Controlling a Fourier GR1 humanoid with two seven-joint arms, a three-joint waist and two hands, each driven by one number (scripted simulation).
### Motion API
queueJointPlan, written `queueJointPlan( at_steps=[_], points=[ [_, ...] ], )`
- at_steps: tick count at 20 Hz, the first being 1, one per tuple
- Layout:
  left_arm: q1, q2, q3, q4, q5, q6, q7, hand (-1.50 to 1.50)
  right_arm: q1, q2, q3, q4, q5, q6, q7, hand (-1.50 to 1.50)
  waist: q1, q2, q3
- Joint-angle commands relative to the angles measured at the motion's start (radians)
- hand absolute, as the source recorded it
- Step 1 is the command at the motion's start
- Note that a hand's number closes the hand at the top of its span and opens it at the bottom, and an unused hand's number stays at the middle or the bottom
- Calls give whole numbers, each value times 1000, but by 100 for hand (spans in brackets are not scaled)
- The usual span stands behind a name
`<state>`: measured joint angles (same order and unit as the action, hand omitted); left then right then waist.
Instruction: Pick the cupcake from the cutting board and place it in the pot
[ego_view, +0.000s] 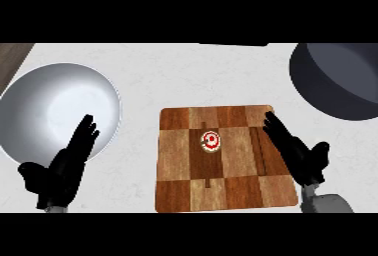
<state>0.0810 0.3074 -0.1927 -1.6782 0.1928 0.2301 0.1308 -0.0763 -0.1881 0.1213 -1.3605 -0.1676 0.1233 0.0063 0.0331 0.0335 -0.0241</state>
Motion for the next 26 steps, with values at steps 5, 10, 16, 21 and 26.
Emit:
queueJointPlan(
  at_steps=[5,10,16,21,26],
  points=[
    [-81,25,-62,116,-15,-122,24,0,-216,65,238,-38,214,-2,107,150,-18,-30,22],
    [-67,17,-83,177,6,-170,10,0,-193,74,192,-162,504,-395,-156,-150,-68,-37,23],
    [-158,17,-38,251,32,-234,1,0,-109,185,288,-272,461,-482,-332,-150,-40,-34,24],
    [-145,1,-48,258,7,-237,17,0,-121,97,359,-476,611,-321,201,-150,-45,-39,22],
    [-182,-81,-84,320,-35,-191,4,0,-297,134,288,-486,547,-168,538,-150,-41,-33,22]
  ],
)
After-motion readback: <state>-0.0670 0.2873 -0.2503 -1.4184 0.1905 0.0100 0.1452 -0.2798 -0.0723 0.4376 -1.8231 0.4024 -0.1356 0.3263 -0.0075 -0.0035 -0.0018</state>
